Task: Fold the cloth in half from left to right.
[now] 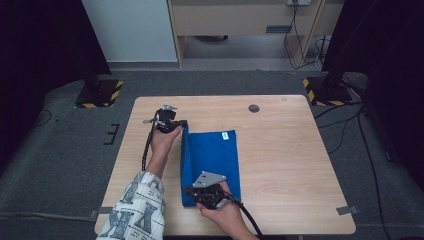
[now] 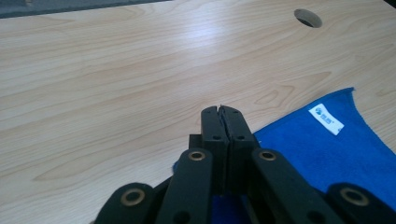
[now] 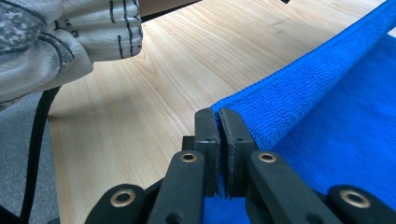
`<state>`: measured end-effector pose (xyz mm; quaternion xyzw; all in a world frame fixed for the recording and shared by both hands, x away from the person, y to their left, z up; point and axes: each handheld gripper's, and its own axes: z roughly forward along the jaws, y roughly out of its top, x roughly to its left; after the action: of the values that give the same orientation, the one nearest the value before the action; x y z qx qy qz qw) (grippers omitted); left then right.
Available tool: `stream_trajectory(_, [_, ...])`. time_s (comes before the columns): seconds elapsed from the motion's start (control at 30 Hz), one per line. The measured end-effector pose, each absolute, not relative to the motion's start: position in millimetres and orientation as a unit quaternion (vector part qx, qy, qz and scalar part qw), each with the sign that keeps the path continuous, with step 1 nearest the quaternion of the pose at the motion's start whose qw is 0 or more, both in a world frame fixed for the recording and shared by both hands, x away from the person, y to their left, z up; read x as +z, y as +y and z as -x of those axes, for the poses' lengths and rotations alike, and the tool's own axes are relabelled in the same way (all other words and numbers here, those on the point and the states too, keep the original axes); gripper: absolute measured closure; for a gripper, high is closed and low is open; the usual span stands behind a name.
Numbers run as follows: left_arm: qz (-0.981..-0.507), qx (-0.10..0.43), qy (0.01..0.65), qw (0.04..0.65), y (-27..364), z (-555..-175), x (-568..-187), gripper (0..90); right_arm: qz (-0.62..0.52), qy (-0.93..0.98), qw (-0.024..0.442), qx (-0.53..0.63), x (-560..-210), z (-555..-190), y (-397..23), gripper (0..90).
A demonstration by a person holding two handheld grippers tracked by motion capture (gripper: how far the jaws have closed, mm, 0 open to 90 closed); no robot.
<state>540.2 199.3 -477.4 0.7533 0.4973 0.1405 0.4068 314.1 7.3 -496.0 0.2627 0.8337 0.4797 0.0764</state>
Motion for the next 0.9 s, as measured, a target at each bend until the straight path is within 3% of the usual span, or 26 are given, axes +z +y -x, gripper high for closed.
stream_trajectory(0.9, [-0.771, 0.121, 0.46, 0.424, 126.3, -538.2, -479.2, 89.1, -0.284, 0.832, 0.094, 0.468, -491.5, -297.4, -47.7, 86.7])
